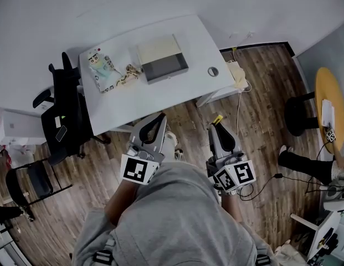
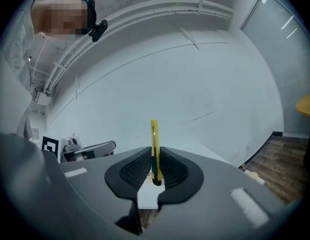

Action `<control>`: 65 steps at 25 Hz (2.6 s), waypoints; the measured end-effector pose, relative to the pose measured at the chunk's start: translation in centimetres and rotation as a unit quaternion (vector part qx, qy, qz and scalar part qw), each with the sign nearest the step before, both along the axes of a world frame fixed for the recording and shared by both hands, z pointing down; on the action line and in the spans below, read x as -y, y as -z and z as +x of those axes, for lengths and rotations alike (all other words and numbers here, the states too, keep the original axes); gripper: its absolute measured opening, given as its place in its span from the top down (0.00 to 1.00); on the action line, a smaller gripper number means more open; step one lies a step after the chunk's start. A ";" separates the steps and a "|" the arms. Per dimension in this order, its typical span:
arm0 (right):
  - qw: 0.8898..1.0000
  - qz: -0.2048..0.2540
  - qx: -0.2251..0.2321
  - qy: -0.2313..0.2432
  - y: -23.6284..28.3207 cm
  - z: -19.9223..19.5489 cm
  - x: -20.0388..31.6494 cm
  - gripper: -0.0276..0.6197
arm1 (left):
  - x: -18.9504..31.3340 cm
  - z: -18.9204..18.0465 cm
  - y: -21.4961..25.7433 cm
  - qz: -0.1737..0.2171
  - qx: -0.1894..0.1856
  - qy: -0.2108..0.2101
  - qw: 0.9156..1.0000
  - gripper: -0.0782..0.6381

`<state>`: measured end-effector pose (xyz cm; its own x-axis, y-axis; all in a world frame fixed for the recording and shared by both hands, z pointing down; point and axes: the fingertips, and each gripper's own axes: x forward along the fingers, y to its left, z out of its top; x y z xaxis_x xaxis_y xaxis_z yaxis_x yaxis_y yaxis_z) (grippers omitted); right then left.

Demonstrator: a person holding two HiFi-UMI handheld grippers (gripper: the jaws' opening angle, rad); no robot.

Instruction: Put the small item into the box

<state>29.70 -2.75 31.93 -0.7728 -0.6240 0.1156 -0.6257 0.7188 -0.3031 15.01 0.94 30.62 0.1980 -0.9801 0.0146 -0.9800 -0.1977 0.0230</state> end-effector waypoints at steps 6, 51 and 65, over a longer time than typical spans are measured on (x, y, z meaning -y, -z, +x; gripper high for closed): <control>1.000 -0.001 -0.014 0.001 0.1 -0.7 3.3 0.85 | 3.5 -1.2 -0.4 0.001 -0.010 0.004 1.000 0.89; 0.993 -0.020 -0.059 0.097 -1.9 -17.4 21.9 0.86 | 20.3 -14.3 -2.9 -0.028 -0.045 0.051 0.997 0.89; 0.978 -0.008 -0.099 0.184 -3.2 -22.0 21.8 0.86 | 18.5 -17.4 -4.1 -0.032 -0.052 0.124 0.990 0.89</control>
<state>7.68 -24.57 35.15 -0.9062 -0.3040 0.2941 -0.3727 0.9026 -0.2153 -2.43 -17.58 34.74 -0.0453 -0.9964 0.0713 -0.9899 0.0544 0.1312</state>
